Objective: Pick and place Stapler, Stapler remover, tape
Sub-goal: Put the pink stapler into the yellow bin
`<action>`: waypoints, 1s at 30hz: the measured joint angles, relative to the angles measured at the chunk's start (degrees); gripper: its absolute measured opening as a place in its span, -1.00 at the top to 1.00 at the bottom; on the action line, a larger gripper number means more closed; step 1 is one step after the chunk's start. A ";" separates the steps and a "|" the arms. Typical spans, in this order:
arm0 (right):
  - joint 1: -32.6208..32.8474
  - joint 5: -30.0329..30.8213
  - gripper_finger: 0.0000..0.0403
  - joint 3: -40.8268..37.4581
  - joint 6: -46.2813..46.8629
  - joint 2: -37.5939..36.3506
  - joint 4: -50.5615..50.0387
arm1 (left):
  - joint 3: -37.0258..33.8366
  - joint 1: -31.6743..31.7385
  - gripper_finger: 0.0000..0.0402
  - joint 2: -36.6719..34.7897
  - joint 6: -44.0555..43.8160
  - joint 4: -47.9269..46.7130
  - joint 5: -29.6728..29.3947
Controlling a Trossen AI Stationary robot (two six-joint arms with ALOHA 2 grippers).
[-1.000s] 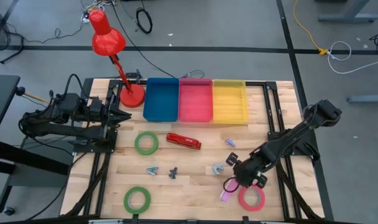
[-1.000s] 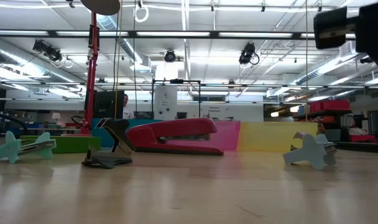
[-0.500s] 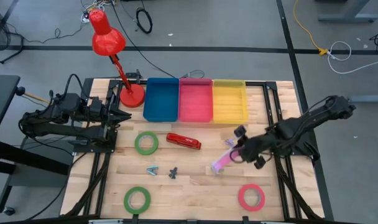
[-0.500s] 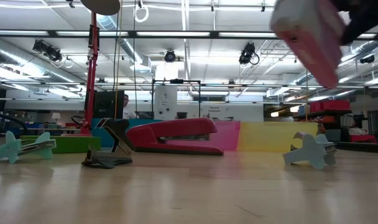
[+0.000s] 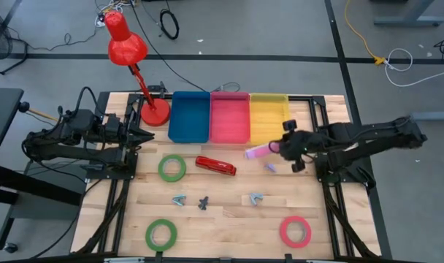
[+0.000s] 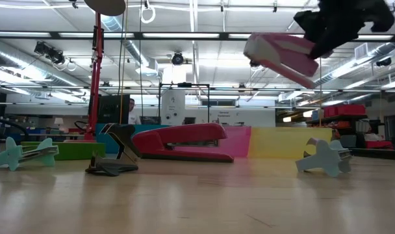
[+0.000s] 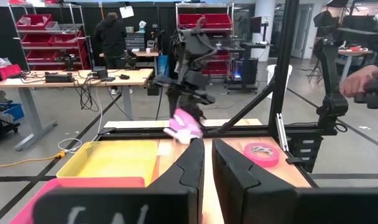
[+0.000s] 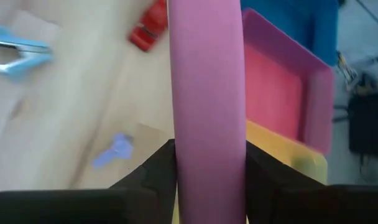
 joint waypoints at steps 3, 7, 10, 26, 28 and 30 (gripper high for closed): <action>-4.34 0.02 0.33 0.00 -0.02 0.00 0.11 | 0.00 0.00 0.83 -0.01 0.00 0.01 0.01; -9.99 1.67 0.33 0.00 0.36 0.02 1.71 | 0.00 0.00 0.83 -0.01 0.00 0.01 0.01; -14.24 2.41 0.33 0.00 2.58 0.02 2.76 | 0.00 0.00 0.83 0.00 0.00 -0.01 0.00; -34.78 -3.18 0.33 0.00 19.12 1.85 5.45 | 0.00 0.00 0.83 0.00 0.00 0.00 0.01; -36.52 -3.52 0.33 0.02 20.76 2.98 5.50 | 0.00 0.00 0.83 -0.01 0.00 0.01 0.01; -38.02 -3.63 0.33 0.02 22.18 4.50 5.51 | 0.00 0.00 0.83 0.01 0.00 -0.01 0.00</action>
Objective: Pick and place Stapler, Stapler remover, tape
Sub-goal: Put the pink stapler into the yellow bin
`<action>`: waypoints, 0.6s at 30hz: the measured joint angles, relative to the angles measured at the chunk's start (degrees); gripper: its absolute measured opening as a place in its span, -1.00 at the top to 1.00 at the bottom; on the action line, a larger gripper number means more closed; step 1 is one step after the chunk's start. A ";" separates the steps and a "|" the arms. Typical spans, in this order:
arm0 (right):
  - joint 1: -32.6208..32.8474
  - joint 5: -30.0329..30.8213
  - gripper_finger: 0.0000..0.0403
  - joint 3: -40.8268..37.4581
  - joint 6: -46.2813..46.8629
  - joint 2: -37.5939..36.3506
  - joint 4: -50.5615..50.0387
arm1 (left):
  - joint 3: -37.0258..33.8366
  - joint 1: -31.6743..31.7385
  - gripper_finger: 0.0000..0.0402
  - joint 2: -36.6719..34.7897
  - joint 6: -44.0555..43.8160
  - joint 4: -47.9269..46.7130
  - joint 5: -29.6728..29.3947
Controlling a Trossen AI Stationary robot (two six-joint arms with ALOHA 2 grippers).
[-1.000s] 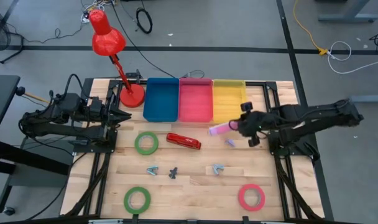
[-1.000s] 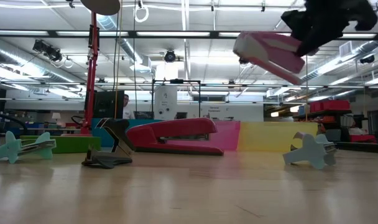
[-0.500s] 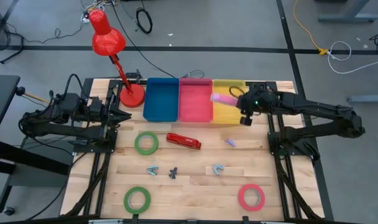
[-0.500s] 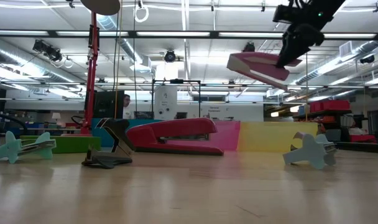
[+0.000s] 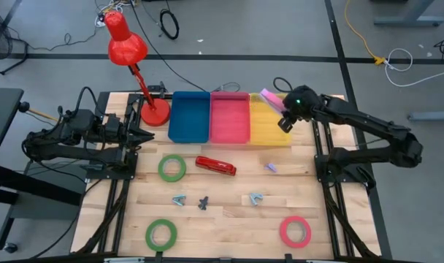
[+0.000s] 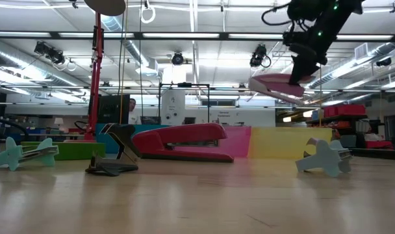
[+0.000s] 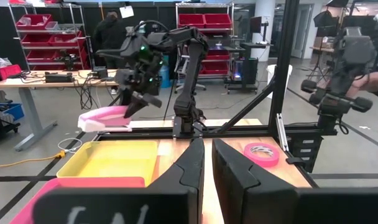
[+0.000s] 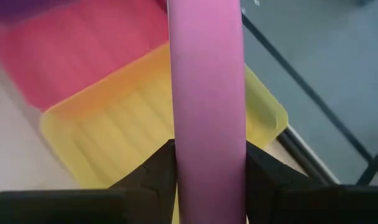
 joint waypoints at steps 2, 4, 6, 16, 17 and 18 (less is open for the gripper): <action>-1.47 -0.08 0.33 0.00 1.22 1.87 0.14 | 0.00 0.00 0.83 -0.01 0.00 0.01 0.01; -2.65 -0.12 0.33 0.00 1.83 3.92 0.77 | 0.00 0.00 0.83 -0.01 0.00 0.02 0.01; -3.72 -1.25 0.33 0.00 2.35 6.17 1.77 | 0.00 0.00 0.83 0.00 0.00 0.00 0.01; -6.60 -5.81 0.33 0.01 2.49 17.85 6.50 | 0.00 0.00 0.83 -0.01 0.00 0.01 0.00; -6.73 -5.82 0.33 0.02 2.45 18.93 6.53 | 0.00 0.00 0.83 -0.01 0.00 0.01 0.00; -6.87 -5.97 0.33 0.02 2.36 19.94 6.49 | 0.00 0.00 0.83 0.00 0.00 0.00 0.00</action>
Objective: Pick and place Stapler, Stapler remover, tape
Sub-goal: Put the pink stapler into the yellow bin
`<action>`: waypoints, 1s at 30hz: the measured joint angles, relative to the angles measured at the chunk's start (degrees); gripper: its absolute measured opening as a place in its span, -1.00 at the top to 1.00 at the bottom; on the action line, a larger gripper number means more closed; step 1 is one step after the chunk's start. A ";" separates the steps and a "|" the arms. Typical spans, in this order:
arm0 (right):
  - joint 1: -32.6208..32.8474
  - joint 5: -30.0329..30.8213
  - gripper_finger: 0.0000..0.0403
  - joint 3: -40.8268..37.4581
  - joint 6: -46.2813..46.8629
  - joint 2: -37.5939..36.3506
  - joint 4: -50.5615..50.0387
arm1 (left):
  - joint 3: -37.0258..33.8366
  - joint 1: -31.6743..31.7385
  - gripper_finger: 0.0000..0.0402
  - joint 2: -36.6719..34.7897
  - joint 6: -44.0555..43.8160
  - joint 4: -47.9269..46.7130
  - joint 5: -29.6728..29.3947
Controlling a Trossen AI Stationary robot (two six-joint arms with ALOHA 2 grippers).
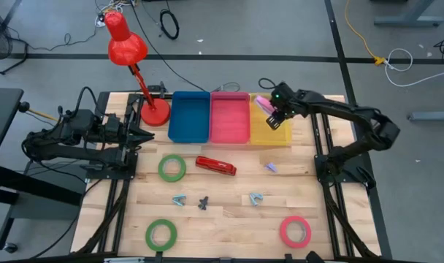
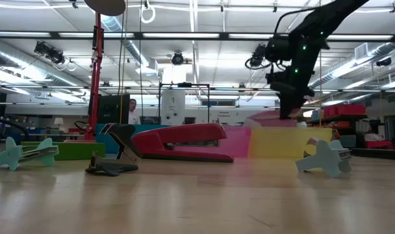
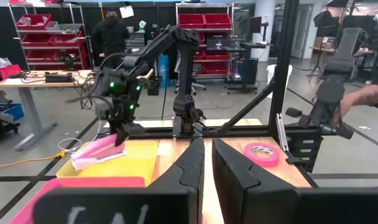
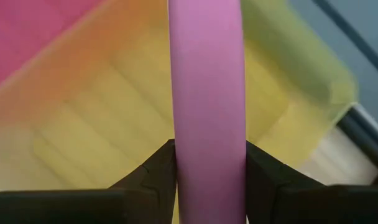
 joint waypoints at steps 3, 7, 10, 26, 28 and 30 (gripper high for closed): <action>-0.34 -0.04 0.33 0.00 -0.02 2.65 0.14 | 0.00 0.00 0.83 0.00 0.00 0.01 0.00; -0.41 0.03 0.33 0.00 -0.21 5.29 0.44 | 0.00 0.00 0.83 0.00 0.00 0.01 0.00; -0.41 0.09 0.33 0.00 -0.31 6.43 0.52 | 0.00 0.00 0.83 0.00 0.00 0.01 -0.01; -0.50 0.15 0.17 0.00 -1.57 6.84 0.86 | 0.00 0.00 0.83 -0.02 0.00 0.01 0.00; -0.50 0.16 0.10 0.02 -1.57 6.84 0.96 | 0.00 0.00 0.83 0.00 0.00 0.02 -0.01; -0.50 0.16 0.04 0.02 -1.64 6.84 0.94 | 0.00 0.00 0.83 0.00 0.00 0.01 0.01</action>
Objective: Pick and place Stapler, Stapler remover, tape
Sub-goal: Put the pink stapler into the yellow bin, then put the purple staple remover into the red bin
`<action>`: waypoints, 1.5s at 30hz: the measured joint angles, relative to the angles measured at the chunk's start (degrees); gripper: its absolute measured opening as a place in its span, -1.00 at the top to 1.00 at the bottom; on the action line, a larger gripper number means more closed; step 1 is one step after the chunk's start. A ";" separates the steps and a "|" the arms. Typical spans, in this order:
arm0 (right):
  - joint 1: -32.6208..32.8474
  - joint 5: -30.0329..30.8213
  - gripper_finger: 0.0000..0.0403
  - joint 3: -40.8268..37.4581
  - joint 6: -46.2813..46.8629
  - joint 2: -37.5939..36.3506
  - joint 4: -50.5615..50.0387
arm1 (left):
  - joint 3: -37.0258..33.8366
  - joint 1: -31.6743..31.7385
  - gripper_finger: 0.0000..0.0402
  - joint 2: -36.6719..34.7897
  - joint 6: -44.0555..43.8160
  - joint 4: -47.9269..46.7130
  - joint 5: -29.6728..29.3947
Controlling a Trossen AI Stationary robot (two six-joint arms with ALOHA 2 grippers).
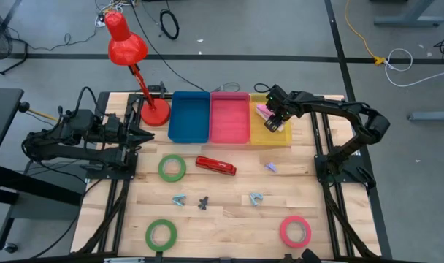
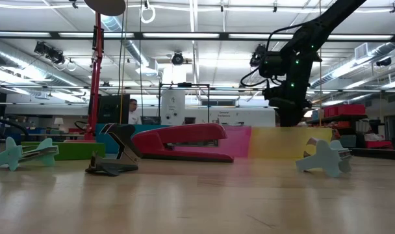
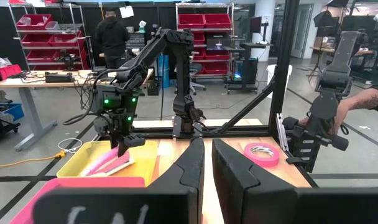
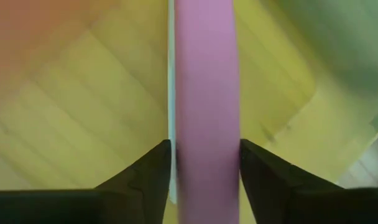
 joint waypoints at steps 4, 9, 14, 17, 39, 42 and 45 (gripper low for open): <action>0.00 0.02 -0.07 0.00 -2.54 0.00 0.07 | 0.00 0.00 0.83 -0.02 0.00 -0.01 0.00; 0.00 0.03 -0.13 0.00 -4.43 -2.03 0.10 | 0.00 0.00 0.83 0.00 0.00 0.01 -0.02; 0.02 0.01 -0.11 0.00 -4.89 -7.52 0.06 | 0.00 0.00 0.83 -0.02 0.00 0.01 0.00; 0.19 -0.23 -0.10 0.00 -4.92 -11.60 -0.42 | 0.00 0.00 0.83 -0.01 0.00 0.01 0.00; 16.08 -6.67 -0.10 -0.02 0.63 -23.90 -10.06 | 0.00 0.00 0.83 0.00 0.00 0.01 -0.01; 19.07 -6.53 -0.10 -1.17 2.68 -24.30 -9.67 | 0.00 0.00 0.83 -0.01 0.00 0.00 0.00; 21.94 -6.13 -0.10 -3.26 4.87 -24.58 -8.99 | 0.00 0.00 0.83 0.00 0.00 0.01 0.00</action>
